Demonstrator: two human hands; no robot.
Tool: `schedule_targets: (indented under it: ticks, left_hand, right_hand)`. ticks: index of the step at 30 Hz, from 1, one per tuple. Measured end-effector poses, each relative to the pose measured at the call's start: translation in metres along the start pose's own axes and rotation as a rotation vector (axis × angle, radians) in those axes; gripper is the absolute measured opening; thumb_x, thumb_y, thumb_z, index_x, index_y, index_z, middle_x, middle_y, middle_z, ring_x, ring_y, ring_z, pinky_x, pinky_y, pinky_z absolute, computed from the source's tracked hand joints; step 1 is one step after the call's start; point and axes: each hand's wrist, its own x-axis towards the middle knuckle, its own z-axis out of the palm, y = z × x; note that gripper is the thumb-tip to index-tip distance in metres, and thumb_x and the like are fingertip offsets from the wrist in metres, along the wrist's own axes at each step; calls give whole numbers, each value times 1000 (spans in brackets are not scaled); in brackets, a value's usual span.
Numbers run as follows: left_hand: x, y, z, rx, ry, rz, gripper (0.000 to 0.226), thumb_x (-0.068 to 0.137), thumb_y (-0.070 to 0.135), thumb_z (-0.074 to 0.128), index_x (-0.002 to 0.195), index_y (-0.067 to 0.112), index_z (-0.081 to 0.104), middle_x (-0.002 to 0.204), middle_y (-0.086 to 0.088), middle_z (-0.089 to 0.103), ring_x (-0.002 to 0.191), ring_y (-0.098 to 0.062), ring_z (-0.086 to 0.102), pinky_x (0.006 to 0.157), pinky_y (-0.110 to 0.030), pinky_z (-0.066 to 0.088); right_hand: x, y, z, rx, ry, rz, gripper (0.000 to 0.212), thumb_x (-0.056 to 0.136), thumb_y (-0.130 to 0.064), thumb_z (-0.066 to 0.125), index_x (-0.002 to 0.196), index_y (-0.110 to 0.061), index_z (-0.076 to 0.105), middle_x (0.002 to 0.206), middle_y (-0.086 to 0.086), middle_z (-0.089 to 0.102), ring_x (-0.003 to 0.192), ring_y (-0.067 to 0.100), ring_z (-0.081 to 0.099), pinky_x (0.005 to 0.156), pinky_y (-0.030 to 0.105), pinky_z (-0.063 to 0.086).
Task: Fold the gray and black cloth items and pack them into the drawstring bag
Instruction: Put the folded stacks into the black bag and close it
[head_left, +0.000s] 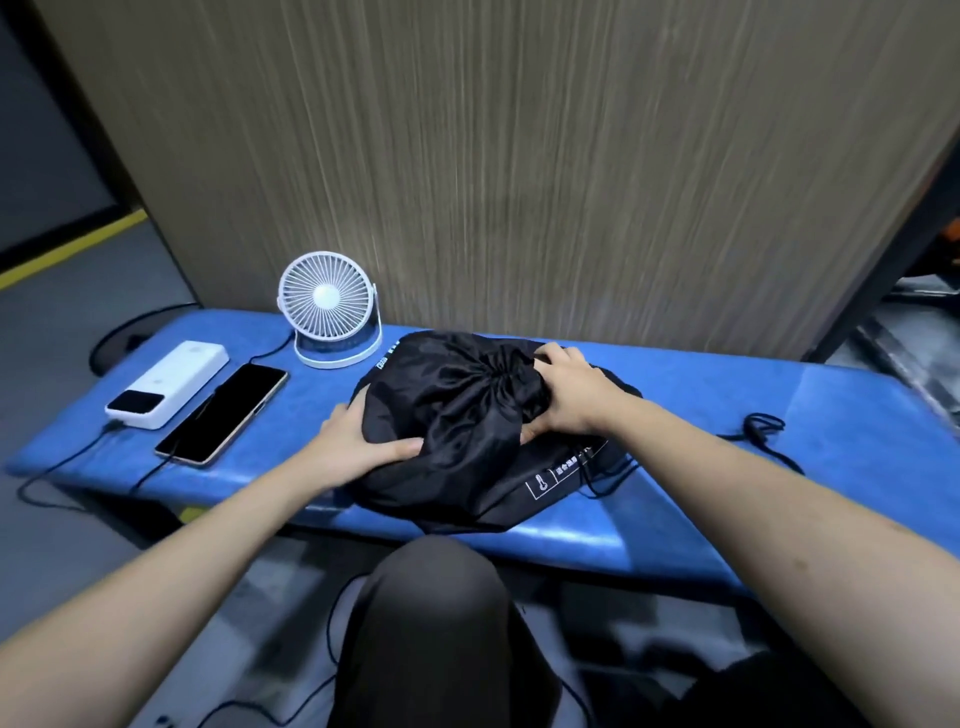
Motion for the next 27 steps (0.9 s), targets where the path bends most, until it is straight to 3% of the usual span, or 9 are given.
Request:
schedule_targets:
  ticks: [7,11,14,17,27]
  left_hand:
    - [9,39,34,-5,-44,11,104,47,82,77,135,67,25,139,3,50,136,-24,40,111,-50,37]
    - [10,103,79,83,-120,38,114,41,90,68,139,65,15,138,-3,45,137,-30,29,114,-51,29]
    - [9,160,124,194,-169,83,110,52,82,67,144,56,15,130,-9,41,135,-32,28,112,-47,27]
    - [14,211,178,345,-178,203,101,66,78,66,147,46,16,134,-12,41,137,-33,28,110,-45,25]
    - [31,314,294,333,-353,339,100,66,75,68,147,44,19,137,-11,38,137,-34,30,113,-45,26]
  right_hand:
    - [-33,35,-14,2,21,60,93,59,-66,80,138,-34,43,143,-3,33,133,22,26,104,51,39]
    - [-81,88,-30,6,27,178,95,60,-64,81,141,-34,41,145,-2,31,135,22,24,105,53,38]
    - [-127,133,-44,3,47,276,95,61,-60,82,143,-34,40,145,0,31,136,25,23,107,53,36]
    - [-180,180,-56,20,61,400,94,62,-56,84,143,-34,41,146,1,31,137,26,23,108,52,35]
    - [-287,282,-74,37,150,631,98,65,-47,86,147,-21,39,151,9,28,138,32,24,116,44,27]
